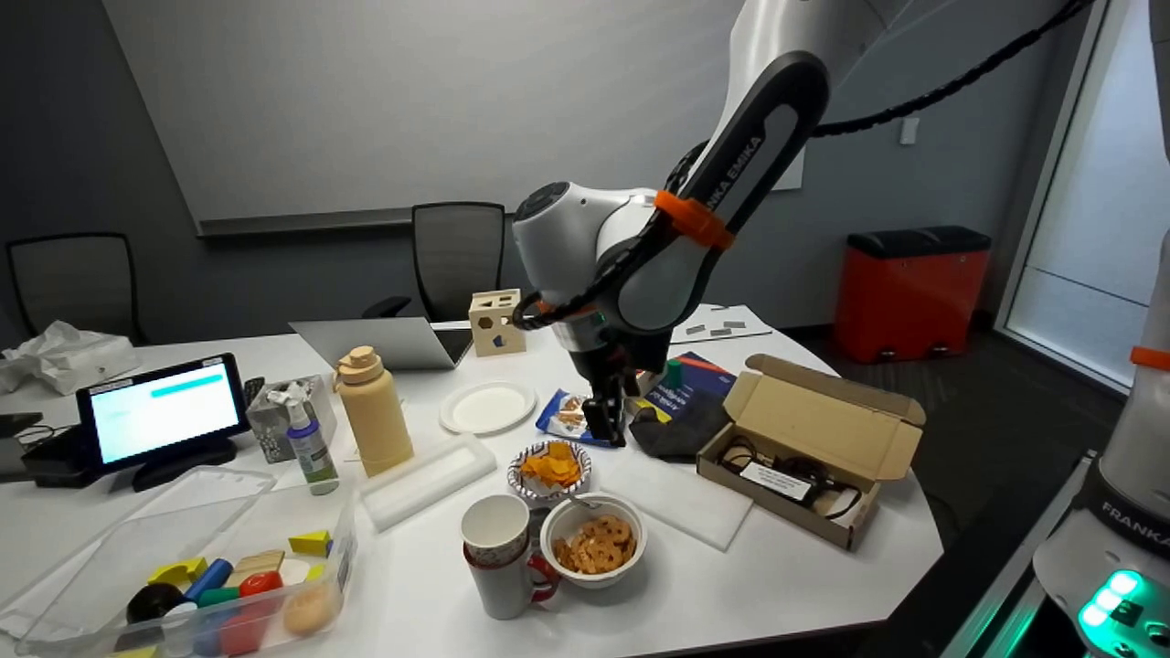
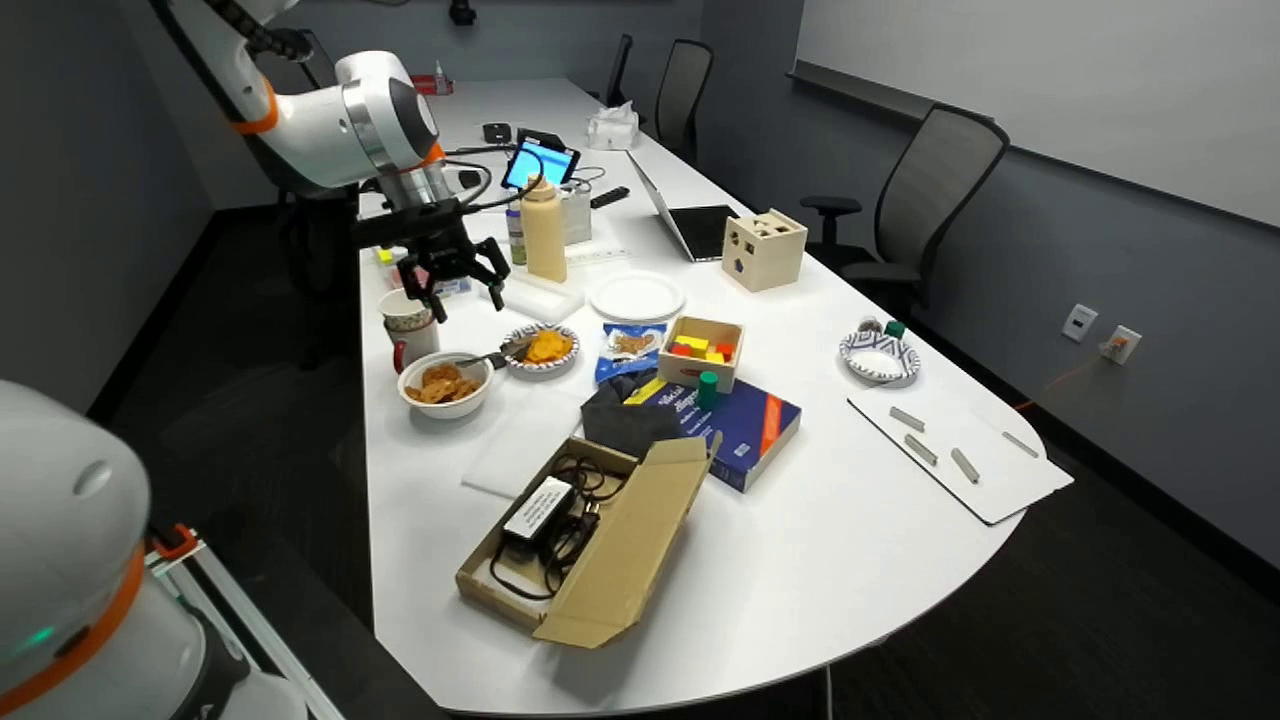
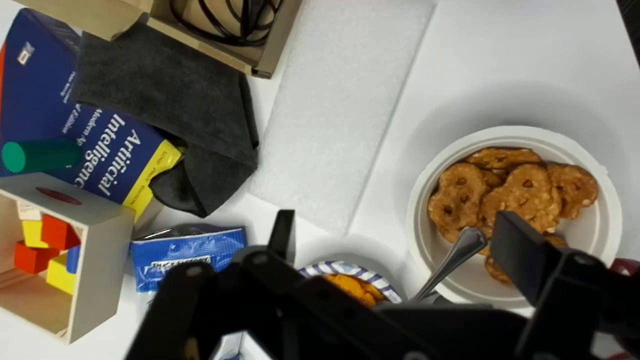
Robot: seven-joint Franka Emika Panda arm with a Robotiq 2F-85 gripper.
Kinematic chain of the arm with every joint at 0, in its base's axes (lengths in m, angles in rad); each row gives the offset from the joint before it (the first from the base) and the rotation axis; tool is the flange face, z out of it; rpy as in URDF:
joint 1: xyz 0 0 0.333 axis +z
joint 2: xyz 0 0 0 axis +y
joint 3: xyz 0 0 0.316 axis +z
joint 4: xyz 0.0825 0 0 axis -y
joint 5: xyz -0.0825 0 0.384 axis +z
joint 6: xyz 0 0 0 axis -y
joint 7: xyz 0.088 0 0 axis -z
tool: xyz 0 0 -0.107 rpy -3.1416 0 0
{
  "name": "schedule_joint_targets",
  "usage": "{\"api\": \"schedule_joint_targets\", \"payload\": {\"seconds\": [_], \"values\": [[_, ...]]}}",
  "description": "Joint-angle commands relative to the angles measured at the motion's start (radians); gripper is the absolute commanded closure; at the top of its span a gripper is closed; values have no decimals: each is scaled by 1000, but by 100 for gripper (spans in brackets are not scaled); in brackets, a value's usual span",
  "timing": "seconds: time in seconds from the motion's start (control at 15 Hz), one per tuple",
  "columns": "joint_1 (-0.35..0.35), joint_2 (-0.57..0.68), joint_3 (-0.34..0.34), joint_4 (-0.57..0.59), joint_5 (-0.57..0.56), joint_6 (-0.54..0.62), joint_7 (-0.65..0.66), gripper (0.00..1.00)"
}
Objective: Use the cake spatula to stir the contents in the white bowl.
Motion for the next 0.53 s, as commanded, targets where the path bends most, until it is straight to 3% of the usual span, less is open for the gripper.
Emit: {"api": "schedule_joint_targets", "payload": {"seconds": [0.0,0.47], "values": [[61,125,-25,85,-7,-37,61,0],[147,299,-88,211,-14,-37,78,0]]}}
